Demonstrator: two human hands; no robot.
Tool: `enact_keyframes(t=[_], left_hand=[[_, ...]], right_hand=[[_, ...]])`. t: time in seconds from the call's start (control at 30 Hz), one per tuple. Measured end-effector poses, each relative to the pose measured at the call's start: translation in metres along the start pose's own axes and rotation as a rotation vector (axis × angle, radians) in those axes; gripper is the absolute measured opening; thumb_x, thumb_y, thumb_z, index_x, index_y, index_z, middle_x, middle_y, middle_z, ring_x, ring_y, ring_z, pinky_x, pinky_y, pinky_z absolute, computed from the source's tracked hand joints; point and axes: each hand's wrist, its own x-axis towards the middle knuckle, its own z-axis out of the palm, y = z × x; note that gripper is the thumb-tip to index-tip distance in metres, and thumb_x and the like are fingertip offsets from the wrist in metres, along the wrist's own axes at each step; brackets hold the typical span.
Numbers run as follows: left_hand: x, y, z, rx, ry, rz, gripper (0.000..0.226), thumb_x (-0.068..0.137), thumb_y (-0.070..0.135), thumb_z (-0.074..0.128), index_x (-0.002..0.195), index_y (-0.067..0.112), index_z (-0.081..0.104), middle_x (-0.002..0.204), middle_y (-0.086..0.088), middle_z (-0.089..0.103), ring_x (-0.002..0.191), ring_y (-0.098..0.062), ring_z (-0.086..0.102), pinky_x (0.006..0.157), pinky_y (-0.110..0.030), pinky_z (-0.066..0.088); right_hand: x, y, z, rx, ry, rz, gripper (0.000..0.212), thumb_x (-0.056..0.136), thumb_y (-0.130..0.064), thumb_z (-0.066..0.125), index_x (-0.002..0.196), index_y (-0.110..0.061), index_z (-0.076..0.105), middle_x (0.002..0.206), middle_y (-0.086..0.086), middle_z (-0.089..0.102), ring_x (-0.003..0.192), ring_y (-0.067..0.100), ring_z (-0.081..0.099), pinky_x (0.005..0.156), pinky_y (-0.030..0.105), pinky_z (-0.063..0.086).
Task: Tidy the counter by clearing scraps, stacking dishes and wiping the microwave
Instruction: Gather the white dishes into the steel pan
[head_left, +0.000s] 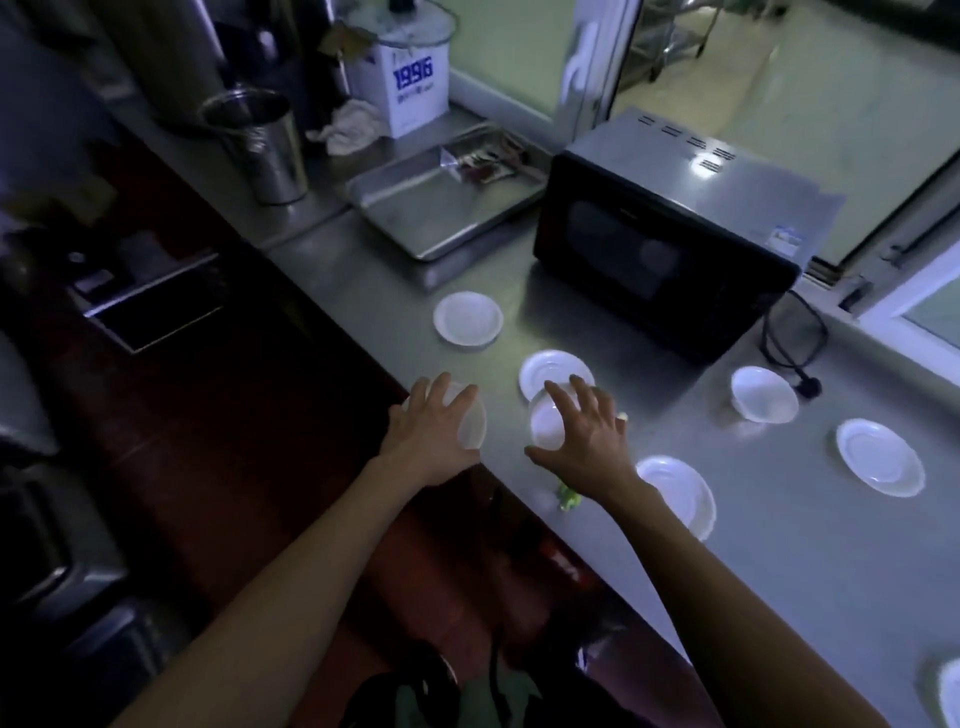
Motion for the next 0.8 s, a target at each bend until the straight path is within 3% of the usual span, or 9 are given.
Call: enact_keyframes(t=[0.4, 0.8], left_hand=[[-0.038, -0.145, -0.038, -0.072, 0.105, -0.274, 0.095, 0.079, 0.059, 0.065, 0.154, 0.039, 0.011, 0.163, 0.0, 0.0, 0.15, -0.029, -0.002, 0.112, -0.06, 0.024], [0.048, -0.262, -0.073, -0.07, 0.043, -0.414, 0.097, 0.076, 0.062, 0.066, 0.152, 0.042, 0.011, 0.163, 0.004, 0.0, 0.15, -0.026, -0.002, 0.113, -0.061, 0.025]], right_hand=[[0.091, -0.162, 0.027, -0.009, -0.078, -0.323, 0.095, 0.074, -0.06, 0.072, 0.152, -0.034, 0.025, 0.162, 0.003, 0.017, 0.146, 0.032, 0.018, 0.103, 0.055, 0.038], [0.236, -0.246, 0.082, 0.062, -0.181, -0.4, 0.097, 0.071, -0.062, 0.073, 0.15, -0.035, 0.024, 0.16, 0.003, 0.02, 0.143, 0.032, 0.022, 0.102, 0.056, 0.039]])
